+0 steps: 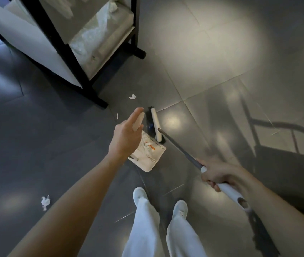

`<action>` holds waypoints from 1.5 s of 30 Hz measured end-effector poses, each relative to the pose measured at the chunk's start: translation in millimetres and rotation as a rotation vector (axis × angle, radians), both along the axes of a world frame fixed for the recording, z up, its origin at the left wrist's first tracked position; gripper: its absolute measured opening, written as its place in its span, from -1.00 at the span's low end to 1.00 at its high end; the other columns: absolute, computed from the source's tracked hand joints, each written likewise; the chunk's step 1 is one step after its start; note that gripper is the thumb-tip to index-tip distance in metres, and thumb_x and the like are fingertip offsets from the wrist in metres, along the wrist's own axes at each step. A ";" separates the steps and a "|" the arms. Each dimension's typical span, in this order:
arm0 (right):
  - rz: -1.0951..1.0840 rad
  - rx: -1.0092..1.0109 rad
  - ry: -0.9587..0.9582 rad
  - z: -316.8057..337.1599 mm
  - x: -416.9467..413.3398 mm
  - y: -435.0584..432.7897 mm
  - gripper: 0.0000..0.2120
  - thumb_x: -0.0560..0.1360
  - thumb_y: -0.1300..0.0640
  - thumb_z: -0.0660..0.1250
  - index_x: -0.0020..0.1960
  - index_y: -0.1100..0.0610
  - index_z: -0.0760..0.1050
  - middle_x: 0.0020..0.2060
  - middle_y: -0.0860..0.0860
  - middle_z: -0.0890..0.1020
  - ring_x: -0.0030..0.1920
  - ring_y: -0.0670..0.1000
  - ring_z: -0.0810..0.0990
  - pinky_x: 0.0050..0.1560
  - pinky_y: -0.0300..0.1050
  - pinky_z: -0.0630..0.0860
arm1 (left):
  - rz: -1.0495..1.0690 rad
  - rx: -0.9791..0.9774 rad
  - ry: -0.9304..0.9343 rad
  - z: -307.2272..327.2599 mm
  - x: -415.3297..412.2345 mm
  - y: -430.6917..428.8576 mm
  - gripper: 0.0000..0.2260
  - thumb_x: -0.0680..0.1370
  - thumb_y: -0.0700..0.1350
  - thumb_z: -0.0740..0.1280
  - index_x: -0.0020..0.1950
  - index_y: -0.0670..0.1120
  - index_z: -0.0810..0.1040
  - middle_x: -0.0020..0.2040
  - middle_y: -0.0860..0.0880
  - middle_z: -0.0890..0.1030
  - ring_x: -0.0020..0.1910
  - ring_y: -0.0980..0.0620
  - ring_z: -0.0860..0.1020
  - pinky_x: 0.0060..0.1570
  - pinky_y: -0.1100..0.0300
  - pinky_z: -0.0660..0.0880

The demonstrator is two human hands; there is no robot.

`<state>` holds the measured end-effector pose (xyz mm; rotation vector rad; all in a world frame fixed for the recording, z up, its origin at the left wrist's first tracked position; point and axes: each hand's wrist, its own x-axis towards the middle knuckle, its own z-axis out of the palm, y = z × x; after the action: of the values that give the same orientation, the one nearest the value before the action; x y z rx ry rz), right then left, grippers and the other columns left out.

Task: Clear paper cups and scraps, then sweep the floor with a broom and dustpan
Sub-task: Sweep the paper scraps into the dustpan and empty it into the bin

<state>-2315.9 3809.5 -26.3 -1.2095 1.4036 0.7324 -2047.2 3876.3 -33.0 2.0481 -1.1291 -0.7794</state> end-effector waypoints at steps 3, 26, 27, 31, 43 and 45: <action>-0.040 0.083 -0.020 10.0 -4.4 4.2 -0.28 0.53 0.32 0.20 0.54 -0.17 0.03 -0.46 0.07 0.43 -0.53 -0.08 0.36 -0.53 -0.24 0.37 | 0.013 0.023 -0.002 4.0 1.5 1.5 -0.55 0.60 -0.18 0.27 0.26 0.35 0.29 -0.04 -0.03 0.54 -0.12 -0.12 0.56 -0.06 -0.12 0.57; 0.713 -0.234 -0.034 29.3 112.9 -271.4 -0.68 0.51 0.35 0.14 0.24 0.16 0.32 -0.38 0.14 0.48 -0.45 0.05 0.43 -0.47 -0.16 0.41 | 0.863 -0.046 -0.094 -2.0 -25.7 -28.3 -0.62 0.57 -0.19 0.32 0.35 0.10 0.44 -0.10 0.08 0.57 -0.31 0.13 0.51 -0.15 0.21 0.38; 0.761 -0.247 -0.023 25.9 124.2 -280.9 -0.68 0.51 0.36 0.13 0.24 0.19 0.32 -0.34 0.16 0.49 -0.41 0.08 0.45 -0.43 -0.13 0.43 | 0.871 -0.043 -0.107 -1.3 -26.1 -33.9 -0.61 0.56 -0.21 0.33 0.36 0.07 0.45 -0.06 0.09 0.57 -0.28 0.10 0.51 -0.14 0.25 0.38; 0.995 -0.293 0.038 6.6 155.7 -294.8 -0.59 0.46 0.41 0.17 0.30 0.27 0.36 -0.24 0.20 0.56 -0.24 0.14 0.54 -0.29 -0.04 0.47 | 0.909 -0.036 -0.138 -2.5 -21.1 -53.3 -0.60 0.54 -0.23 0.35 0.35 0.05 0.48 -0.10 0.06 0.58 -0.19 0.08 0.53 -0.16 0.40 0.33; 1.067 0.054 -0.027 3.6 97.7 -250.1 -0.28 0.51 0.30 0.10 0.55 -0.17 -0.03 -0.36 0.12 0.47 -0.49 0.00 0.42 -0.47 -0.18 0.44 | 0.923 -0.028 -0.141 -3.0 -20.2 -53.5 -0.62 0.56 -0.15 0.34 0.33 0.15 0.43 -0.06 -0.15 0.65 -0.05 -0.14 0.61 0.00 0.10 0.48; 1.099 0.049 -0.063 14.0 95.3 -245.2 -0.29 0.50 0.30 0.11 0.55 -0.12 -0.01 -0.39 0.12 0.47 -0.51 0.00 0.42 -0.49 -0.17 0.44 | 0.929 -0.016 -0.132 -2.0 -22.9 -42.8 -0.61 0.57 -0.15 0.33 0.36 0.14 0.42 -0.05 -0.17 0.64 -0.04 -0.17 0.60 0.02 0.07 0.48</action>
<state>-2220.6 3564.4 -12.3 -1.9329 0.5597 1.4248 -2070.1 3833.5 -35.0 2.2906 -0.1457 -0.1621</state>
